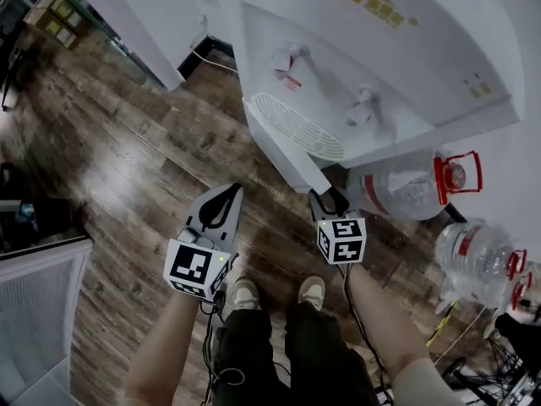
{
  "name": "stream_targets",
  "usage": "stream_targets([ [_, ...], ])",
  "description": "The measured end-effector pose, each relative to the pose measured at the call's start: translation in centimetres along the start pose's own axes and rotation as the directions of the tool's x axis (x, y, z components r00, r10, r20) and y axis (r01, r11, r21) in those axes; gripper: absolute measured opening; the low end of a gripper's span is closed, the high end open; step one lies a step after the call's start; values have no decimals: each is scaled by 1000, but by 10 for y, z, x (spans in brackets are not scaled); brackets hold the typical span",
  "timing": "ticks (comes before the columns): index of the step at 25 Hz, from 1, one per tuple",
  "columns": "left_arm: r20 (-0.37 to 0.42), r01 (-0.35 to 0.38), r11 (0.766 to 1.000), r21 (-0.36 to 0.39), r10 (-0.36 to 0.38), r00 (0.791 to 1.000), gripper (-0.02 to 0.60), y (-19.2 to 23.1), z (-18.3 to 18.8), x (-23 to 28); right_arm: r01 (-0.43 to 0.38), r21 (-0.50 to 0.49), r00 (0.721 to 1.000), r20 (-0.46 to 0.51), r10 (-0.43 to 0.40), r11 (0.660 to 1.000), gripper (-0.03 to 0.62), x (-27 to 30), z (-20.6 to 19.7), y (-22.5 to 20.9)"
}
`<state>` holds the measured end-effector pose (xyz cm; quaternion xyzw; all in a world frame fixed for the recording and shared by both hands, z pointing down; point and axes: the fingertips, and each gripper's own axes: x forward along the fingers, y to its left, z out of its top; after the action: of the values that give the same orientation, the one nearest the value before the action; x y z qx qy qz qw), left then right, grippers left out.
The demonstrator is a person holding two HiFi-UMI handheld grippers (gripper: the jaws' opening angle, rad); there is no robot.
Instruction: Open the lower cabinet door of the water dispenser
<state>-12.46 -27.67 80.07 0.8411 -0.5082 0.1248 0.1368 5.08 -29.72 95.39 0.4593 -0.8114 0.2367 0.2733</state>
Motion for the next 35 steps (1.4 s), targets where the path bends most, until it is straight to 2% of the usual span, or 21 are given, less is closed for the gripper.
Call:
stream_targets([
  [5, -54, -43, 999, -33, 41, 998, 6, 12, -11, -32, -77, 1, 992, -98, 77, 997, 199, 0, -11, 44],
  [9, -85, -89, 994, -60, 83, 993, 6, 30, -20, -58, -188, -35, 972, -147, 181, 982, 198, 2, -16, 94],
  [14, -107, -157, 985, -69, 149, 983, 6, 62, -30, -88, -314, -81, 937, -184, 295, 946, 207, 13, -11, 160],
  [18, -147, -232, 972, -20, 227, 963, 6, 93, -44, -112, -377, -109, 916, -192, 353, 920, 210, 33, 1, 206],
  [21, -164, -281, 959, -37, 272, 948, 6, 110, -55, -130, -420, -124, 898, -202, 392, 899, 209, 51, 10, 234],
  [25, -177, -308, 949, -59, 294, 939, 6, 127, -65, -149, -481, -198, 870, -230, 436, 854, 214, 72, 25, 268],
  [29, -187, -366, 925, -104, 343, 921, 6, 152, -73, -171, -512, -208, 852, -246, 462, 834, 204, 88, 36, 294],
  [32, -193, -402, 907, -124, 376, 906, 6, 163, -71, -182, -509, -168, 851, -245, 465, 844, 187, 88, 42, 298],
  [35, -192, -393, 910, -133, 366, 911, 6, 164, -59, -186, -490, -145, 862, -227, 453, 860, 162, 75, 50, 291],
])
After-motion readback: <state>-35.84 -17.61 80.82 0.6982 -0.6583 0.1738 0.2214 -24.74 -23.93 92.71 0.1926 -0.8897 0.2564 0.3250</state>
